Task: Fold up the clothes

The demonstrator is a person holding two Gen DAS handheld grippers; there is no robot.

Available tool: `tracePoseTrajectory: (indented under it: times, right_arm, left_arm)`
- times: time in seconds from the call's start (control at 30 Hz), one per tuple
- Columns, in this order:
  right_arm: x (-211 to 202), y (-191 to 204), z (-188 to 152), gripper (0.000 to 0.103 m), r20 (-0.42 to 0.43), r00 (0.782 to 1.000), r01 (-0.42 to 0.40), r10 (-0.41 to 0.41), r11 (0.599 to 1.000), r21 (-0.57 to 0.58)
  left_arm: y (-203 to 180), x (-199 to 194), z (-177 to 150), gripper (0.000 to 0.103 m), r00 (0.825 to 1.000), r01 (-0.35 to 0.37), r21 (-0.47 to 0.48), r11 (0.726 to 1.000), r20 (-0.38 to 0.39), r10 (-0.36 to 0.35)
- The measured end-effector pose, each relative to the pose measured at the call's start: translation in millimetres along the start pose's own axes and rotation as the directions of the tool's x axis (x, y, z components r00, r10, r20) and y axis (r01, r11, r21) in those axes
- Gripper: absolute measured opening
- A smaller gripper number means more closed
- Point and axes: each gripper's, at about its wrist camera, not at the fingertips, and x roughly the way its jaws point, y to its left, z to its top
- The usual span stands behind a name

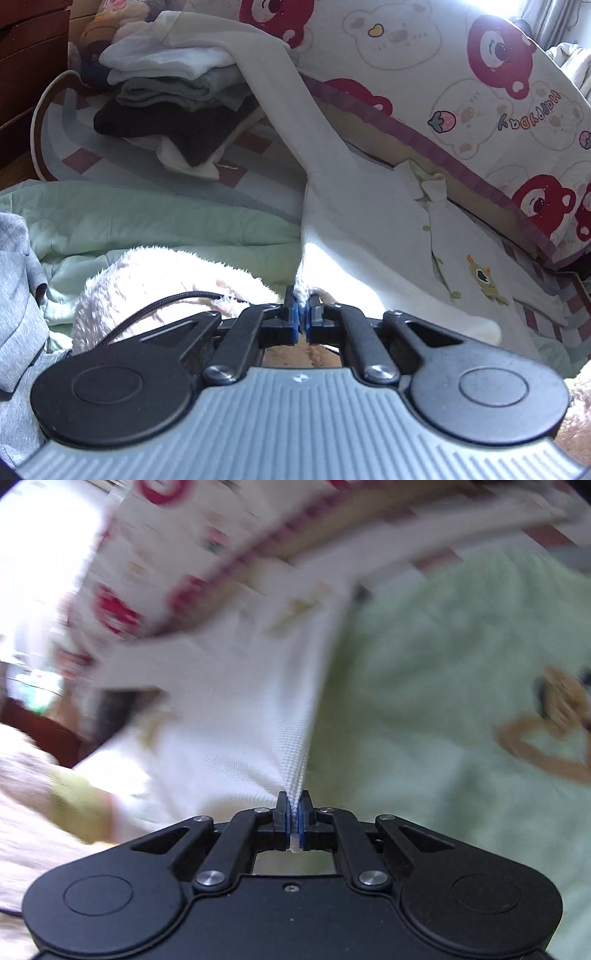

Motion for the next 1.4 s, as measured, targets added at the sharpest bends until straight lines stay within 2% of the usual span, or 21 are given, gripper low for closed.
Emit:
tracePoseTrajectory:
  times: [0.03, 0.13, 0.2, 0.27, 0.33, 0.47, 0.6, 0.7, 0.83, 0.97, 1.07, 1.23, 1.3, 1.4]
  right_arm:
    - [2, 1, -2, 0.007, 0.001, 1.000, -0.002, 0.002, 1.000, 0.009]
    - [-2, 19, 6, 0.007, 0.075, 0.993, -0.090, 0.091, 0.996, -0.011]
    - [-9, 22, 20, 0.007, 0.118, 0.983, -0.141, 0.140, 0.990, 0.004]
    - [-13, 25, 34, 0.007, 0.141, 0.978, -0.153, 0.153, 0.988, -0.005]
    - [-11, 31, 52, 0.007, 0.145, 0.981, -0.126, 0.132, 0.991, -0.048]
    - [-2, 42, 91, 0.007, 0.153, 0.986, -0.040, 0.060, 0.991, -0.127]
    - [-5, 51, 108, 0.007, 0.164, 0.986, 0.013, 0.018, 0.982, -0.189]
    - [-5, 54, 121, 0.007, 0.175, 0.985, 0.032, 0.007, 0.975, -0.219]
    - [2, 67, 142, 0.007, 0.198, 0.980, 0.048, 0.008, 0.960, -0.275]
    - [30, 82, 186, 0.007, 0.190, 0.982, 0.093, -0.021, 0.920, -0.380]
    - [62, 84, 237, 0.007, 0.195, 0.978, 0.151, -0.078, 0.906, -0.394]
    - [114, 82, 311, 0.007, 0.229, 0.950, 0.286, -0.211, 0.880, -0.378]
    - [133, 81, 336, 0.007, 0.235, 0.940, 0.322, -0.247, 0.870, -0.373]
    - [161, 84, 371, 0.007, 0.244, 0.921, 0.380, -0.303, 0.839, -0.389]
  left_arm:
    - [0, -1, -1, 0.003, 1.000, 0.011, -0.008, 1.000, 0.013, -0.011]
    - [-2, -7, 0, 0.003, 0.996, 0.058, -0.011, 0.998, 0.069, -0.057]
    - [-3, -9, 6, 0.003, 0.991, 0.089, -0.019, 0.996, 0.104, -0.087]
    - [-6, -10, 14, 0.003, 0.986, 0.103, -0.003, 0.995, 0.134, -0.101]
    - [-11, -5, 25, 0.003, 0.983, 0.099, 0.030, 0.995, 0.151, -0.102]
    - [-27, 12, 49, 0.003, 0.980, 0.042, 0.110, 0.993, 0.191, -0.063]
    - [-37, 20, 54, 0.003, 0.979, -0.013, 0.138, 0.990, 0.201, -0.016]
    - [-37, 28, 60, 0.003, 0.982, -0.011, 0.136, 0.991, 0.190, -0.015]
    - [-45, 34, 78, 0.003, 0.976, -0.006, 0.167, 0.986, 0.215, -0.031]
    - [-62, 70, 118, 0.003, 0.977, 0.021, 0.212, 0.977, 0.201, -0.065]
    - [-86, 112, 152, 0.003, 0.975, -0.011, 0.294, 0.956, 0.216, -0.055]
    - [-129, 176, 184, 0.003, 0.947, -0.107, 0.439, 0.892, 0.318, -0.043]
    - [-140, 204, 197, 0.003, 0.941, -0.120, 0.458, 0.881, 0.336, -0.047]
    - [-159, 250, 215, 0.003, 0.944, -0.129, 0.458, 0.880, 0.328, -0.033]
